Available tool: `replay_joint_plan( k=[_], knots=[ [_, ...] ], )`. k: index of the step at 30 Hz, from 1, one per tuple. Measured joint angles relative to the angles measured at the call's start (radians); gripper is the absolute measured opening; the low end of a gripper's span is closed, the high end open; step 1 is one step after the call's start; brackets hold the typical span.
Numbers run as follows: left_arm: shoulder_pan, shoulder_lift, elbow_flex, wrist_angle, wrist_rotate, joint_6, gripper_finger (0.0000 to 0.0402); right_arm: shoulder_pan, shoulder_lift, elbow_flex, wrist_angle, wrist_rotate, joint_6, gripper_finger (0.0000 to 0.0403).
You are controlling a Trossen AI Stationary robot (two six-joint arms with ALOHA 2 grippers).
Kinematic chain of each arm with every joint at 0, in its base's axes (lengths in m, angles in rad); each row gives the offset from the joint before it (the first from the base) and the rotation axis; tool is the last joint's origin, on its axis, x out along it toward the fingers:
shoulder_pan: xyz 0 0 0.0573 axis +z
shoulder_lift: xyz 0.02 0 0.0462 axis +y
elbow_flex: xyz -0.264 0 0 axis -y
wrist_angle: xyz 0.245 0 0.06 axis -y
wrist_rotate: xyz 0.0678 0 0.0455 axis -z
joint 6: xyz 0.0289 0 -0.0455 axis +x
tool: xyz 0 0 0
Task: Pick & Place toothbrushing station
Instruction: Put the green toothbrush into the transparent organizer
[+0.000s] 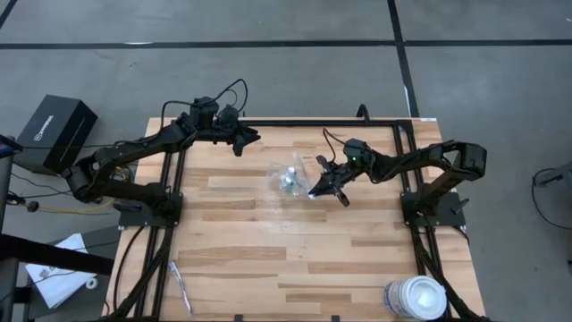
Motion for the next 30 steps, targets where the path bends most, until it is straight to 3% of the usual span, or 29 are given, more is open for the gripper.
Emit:
replay_joint_plan(
  k=[5, 19, 30],
  knots=[
    [0.0, 0.0, 0.0, 0.0, 0.0, -0.004, 0.0136, -0.006, 0.0, 0.0, 0.006, 0.003, -0.016, 0.0036],
    [0.0, 0.0, 0.0, 0.0, 0.0, -0.007, 0.0136, -0.005, -0.003, 0.008, 0.007, -0.054, -0.008, 0.0229],
    [0.0, 0.0, 0.0, -0.002, 0.0, -0.007, 0.0136, 0.058, -0.01, 0.001, -0.006, -0.111, -0.019, 0.0248]
  ],
)
